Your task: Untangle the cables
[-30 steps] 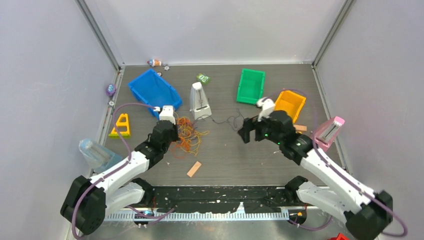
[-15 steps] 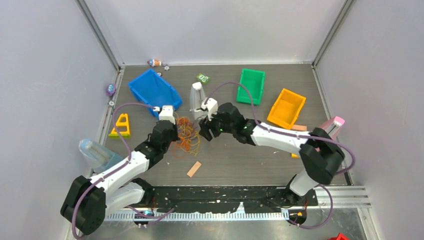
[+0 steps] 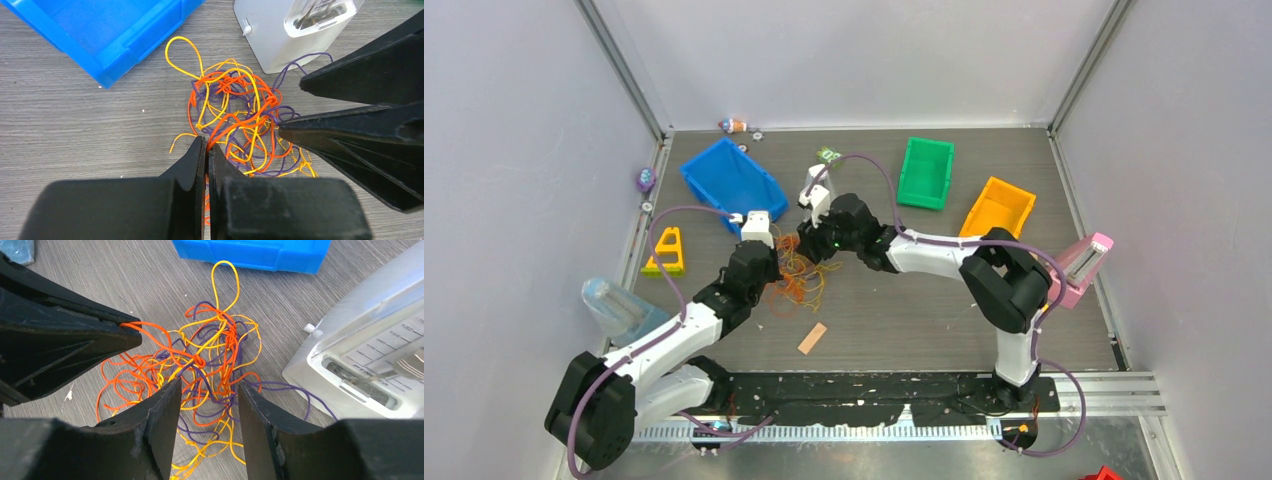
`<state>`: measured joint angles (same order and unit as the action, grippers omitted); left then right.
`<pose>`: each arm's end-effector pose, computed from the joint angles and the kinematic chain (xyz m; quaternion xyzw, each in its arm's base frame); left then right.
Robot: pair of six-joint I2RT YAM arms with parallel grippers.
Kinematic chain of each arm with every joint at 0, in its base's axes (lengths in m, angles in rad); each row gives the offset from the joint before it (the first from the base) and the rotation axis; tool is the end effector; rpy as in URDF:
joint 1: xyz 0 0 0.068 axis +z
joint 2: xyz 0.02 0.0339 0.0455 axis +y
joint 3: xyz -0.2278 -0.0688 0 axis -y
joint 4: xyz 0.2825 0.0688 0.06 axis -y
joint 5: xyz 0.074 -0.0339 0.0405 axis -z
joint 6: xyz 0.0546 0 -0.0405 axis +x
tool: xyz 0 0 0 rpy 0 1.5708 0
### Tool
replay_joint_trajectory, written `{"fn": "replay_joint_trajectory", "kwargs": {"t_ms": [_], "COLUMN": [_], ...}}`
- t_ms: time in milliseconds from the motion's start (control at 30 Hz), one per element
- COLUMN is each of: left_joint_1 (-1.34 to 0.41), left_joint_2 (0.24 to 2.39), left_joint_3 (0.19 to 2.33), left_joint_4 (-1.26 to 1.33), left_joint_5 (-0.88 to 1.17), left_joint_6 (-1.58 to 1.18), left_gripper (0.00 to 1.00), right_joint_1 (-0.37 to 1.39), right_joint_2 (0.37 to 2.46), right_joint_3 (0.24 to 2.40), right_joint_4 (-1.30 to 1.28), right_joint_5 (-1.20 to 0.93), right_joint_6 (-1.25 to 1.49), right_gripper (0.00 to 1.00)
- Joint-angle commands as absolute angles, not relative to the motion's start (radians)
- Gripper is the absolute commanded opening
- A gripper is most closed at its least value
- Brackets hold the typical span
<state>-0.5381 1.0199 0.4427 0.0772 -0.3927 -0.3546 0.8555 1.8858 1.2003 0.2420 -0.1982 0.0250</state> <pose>0.2507 -0.1253 0.1441 -0.0218 0.8491 -0.0647 0.5238 0.2952 0.3561 0.1430 -0.3877 0.7484 0.3022 0.4453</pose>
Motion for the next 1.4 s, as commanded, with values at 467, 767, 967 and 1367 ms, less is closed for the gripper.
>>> {"fn": "replay_joint_trajectory", "kwargs": {"t_ms": [467,767,967,1367], "left_joint_1": [-0.533,-0.534,-0.534,-0.523], "left_joint_2": [1.002,1.024,1.047,1.026], "left_joint_3": [0.458,0.468,0.479,0.471], "left_joint_4": [0.109,0.107,0.083,0.048], "left_joint_5": [-0.434,-0.445,-0.487,-0.562], "left_joint_6": [-0.345,-0.349,-0.378,-0.428], "left_gripper": [0.00,0.00,0.00,0.00], "right_joint_1": [0.826,0.754,0.628,0.250], "right_joint_2": [1.795,1.633,1.322,0.823], "right_joint_3": [1.130,0.999,0.842,0.740], "right_joint_4": [0.371,0.378,0.226,-0.176], "right_joint_5": [-0.190,-0.185,0.013,0.074], "right_joint_6": [0.088,0.170,0.232,0.355], "right_gripper": [0.05,0.05,0.05,0.05]}}
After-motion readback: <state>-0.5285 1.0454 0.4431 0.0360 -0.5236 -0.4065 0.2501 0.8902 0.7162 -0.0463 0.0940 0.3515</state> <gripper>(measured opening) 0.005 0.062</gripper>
